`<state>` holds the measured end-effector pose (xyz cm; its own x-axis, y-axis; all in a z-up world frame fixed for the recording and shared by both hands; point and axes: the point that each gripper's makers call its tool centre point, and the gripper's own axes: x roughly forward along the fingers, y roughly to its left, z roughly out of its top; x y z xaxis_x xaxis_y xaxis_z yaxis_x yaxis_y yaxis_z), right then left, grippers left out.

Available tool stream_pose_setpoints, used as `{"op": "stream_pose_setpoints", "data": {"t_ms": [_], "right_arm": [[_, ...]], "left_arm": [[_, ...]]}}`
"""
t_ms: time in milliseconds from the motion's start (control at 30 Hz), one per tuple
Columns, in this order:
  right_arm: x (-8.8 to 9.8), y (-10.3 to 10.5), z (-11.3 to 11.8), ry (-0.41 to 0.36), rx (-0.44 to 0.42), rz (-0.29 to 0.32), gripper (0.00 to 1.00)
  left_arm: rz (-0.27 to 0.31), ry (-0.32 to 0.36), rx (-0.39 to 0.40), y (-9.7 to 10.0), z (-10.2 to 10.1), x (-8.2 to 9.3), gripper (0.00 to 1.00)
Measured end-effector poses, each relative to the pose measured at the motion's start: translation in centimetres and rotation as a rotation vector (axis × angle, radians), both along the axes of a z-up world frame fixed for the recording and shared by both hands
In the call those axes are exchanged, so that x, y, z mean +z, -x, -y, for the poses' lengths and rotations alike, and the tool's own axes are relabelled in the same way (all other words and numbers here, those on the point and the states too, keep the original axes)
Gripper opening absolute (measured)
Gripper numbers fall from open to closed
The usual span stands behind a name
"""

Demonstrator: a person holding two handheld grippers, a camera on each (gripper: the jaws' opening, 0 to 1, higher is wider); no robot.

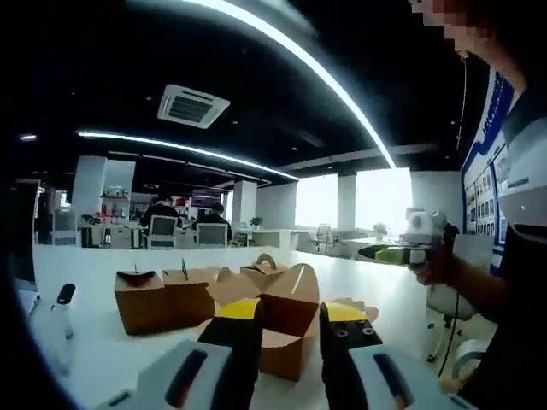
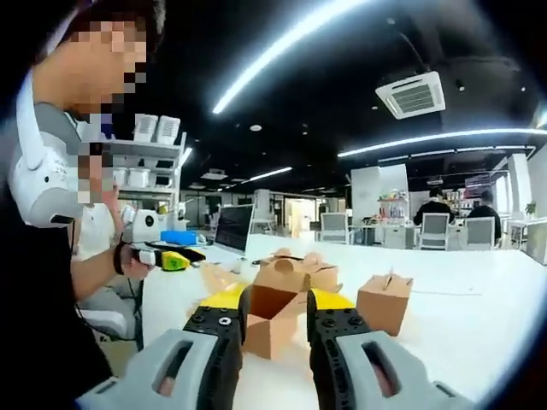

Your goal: Pick up one paper box from the group, open the paper box, and remove the item inside

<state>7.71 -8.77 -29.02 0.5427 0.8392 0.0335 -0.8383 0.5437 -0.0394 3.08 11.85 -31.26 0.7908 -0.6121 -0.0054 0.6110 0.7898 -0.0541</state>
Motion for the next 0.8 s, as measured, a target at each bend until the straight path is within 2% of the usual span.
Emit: {"op": "stream_pose_setpoints", "data": {"t_ms": [233,500,800], "right_arm": [[-1.2,1.6,-0.9,0.064,0.088,-0.040,0.30],[-1.0,2.9,-1.7,0.085,0.154,-0.050,0.35],[-1.6,2.4,-1.9,0.092,0.154,-0.064,0.34]], "left_arm": [[-0.021,-0.005,0.021,0.4,-0.1,-0.5,0.29],[-0.020,-0.026,0.024,1.4,0.1,-0.3,0.29],[-0.013,-0.032,0.040,1.3,-0.3,-0.4,0.29]]}}
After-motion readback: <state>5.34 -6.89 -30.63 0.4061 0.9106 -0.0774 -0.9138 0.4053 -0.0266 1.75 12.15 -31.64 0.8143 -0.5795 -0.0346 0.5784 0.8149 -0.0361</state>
